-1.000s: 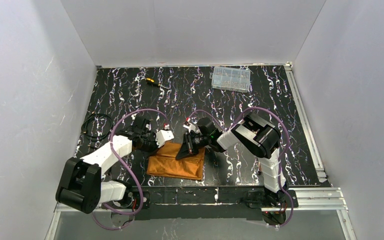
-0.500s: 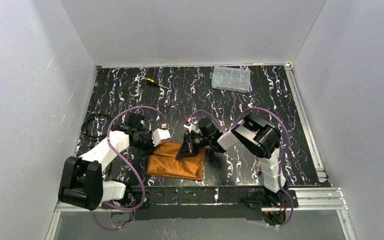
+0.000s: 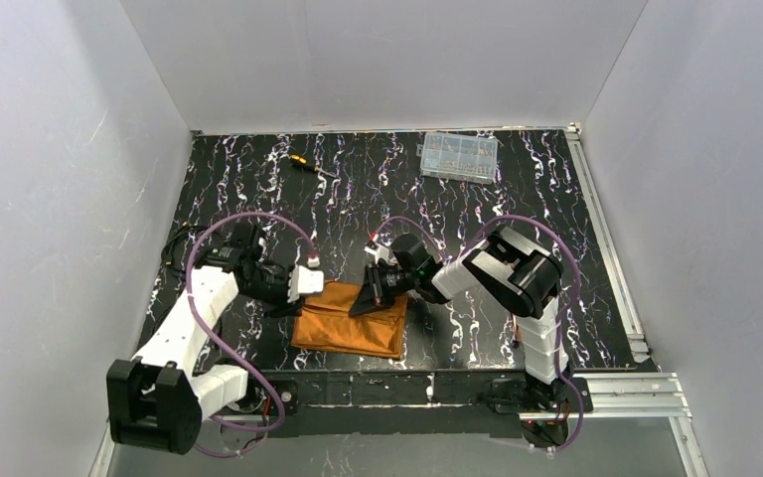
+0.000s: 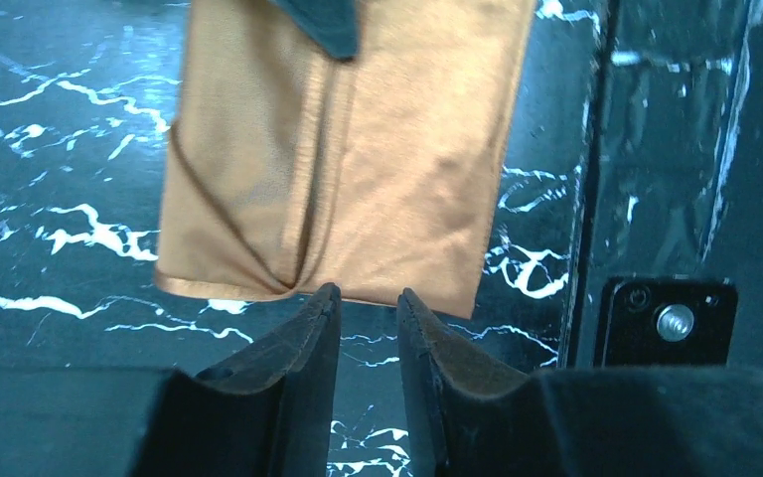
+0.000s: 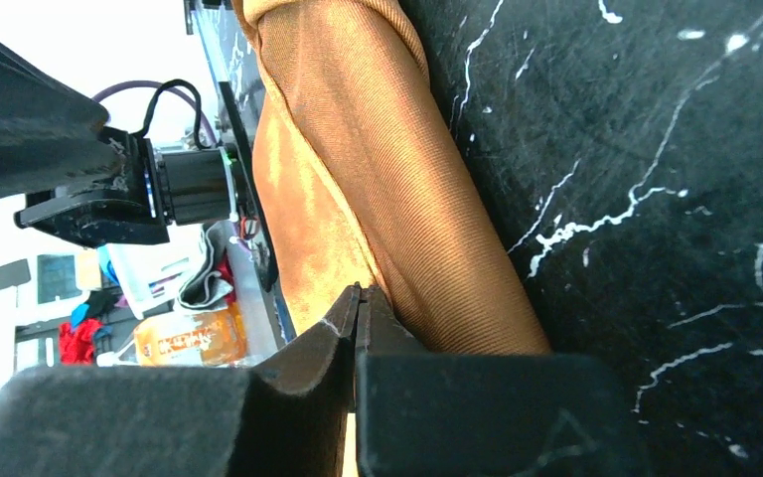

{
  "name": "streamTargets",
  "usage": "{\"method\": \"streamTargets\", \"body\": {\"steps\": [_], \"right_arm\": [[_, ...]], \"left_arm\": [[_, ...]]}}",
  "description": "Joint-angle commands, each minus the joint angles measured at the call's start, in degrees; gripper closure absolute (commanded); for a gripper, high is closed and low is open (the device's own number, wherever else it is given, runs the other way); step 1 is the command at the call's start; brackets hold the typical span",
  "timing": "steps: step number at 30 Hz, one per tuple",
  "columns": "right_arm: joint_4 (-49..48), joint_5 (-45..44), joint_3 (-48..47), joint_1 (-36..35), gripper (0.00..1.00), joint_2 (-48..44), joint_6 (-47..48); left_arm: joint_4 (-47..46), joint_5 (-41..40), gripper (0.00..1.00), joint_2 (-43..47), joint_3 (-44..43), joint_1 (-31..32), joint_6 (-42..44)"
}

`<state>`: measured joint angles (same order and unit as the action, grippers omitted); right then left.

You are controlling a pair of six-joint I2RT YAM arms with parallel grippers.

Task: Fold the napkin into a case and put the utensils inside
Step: Smooth out the 2/3-rectangle-folded napkin at the center of the board.

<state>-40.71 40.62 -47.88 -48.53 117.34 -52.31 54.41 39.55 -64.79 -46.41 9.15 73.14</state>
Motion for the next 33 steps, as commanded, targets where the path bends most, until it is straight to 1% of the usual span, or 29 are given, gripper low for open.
{"method": "streamTargets", "body": {"steps": [1, 5, 7, 10, 12, 14, 17, 19, 20, 23, 26, 30, 33], "right_arm": [[6.74, -2.82, -1.74, -0.98, 0.91, -3.37, 4.48], [12.14, -1.1, -4.96, -1.27, 0.88, -8.62, 5.66], [16.37, 0.07, -7.26, -1.24, 0.84, -10.74, 7.03], [19.06, 2.42, -8.88, -1.18, 0.79, -11.78, 8.24], [21.18, 2.9, -9.09, -1.16, 0.77, -11.95, 9.56], [21.06, 3.13, -8.07, -0.8, 0.77, -11.72, 9.73], [17.11, 3.61, -5.78, -0.22, 0.77, -10.8, 7.8], [16.88, 3.19, -6.3, -0.2, 0.78, -9.23, 7.81], [17.35, 2.78, -7.0, -0.16, 0.79, -8.23, 8.04], [17.04, 2.23, -9.08, -0.19, 0.81, -5.61, 7.26], [17.07, 3.15, -12.83, -0.21, 0.82, -4.49, 6.83], [23.93, 3.43, -19.72, -0.2, 0.82, -2.24, 9.76], [21.84, 3.08, -20.86, -0.41, 0.84, 0.06, 8.1]], "left_arm": [[4.04, -0.74, 0.73, 4.32, 4.38, 0.34, 15.15], [5.48, -1.63, 0.71, 6.36, 5.82, 0.43, 21.42], [6.12, -2.28, 0.71, 7.34, 7.35, 0.52, 26.01], [6.61, -3.56, 0.69, 8.61, 10.33, 0.81, 32.83], [6.67, -4.23, 0.65, 9.3, 11.75, 1.1, 36.31], [6.75, -4.95, 0.61, 9.74, 12.7, 1.42, 39.71], [6.67, -6.47, 0.56, 10.02, 13.95, 1.49, 43.68], [6.67, -7.05, 0.49, 9.67, 14.59, 1.53, 45.76], [6.65, -7.25, 0.48, 9.54, 14.97, 1.49, 47.14], [6.21, -6.85, 0.48, 9.39, 16.33, 1.55, 50.18], [5.66, -6.86, 0.49, 9.47, 17.45, 1.58, 52.53], [4.94, -7.89, 0.51, 9.7, 18.83, 1.58, 54.6], [2.89, -7.58, 0.53, 10.8, 20.64, 1.57, 56.2]]}}
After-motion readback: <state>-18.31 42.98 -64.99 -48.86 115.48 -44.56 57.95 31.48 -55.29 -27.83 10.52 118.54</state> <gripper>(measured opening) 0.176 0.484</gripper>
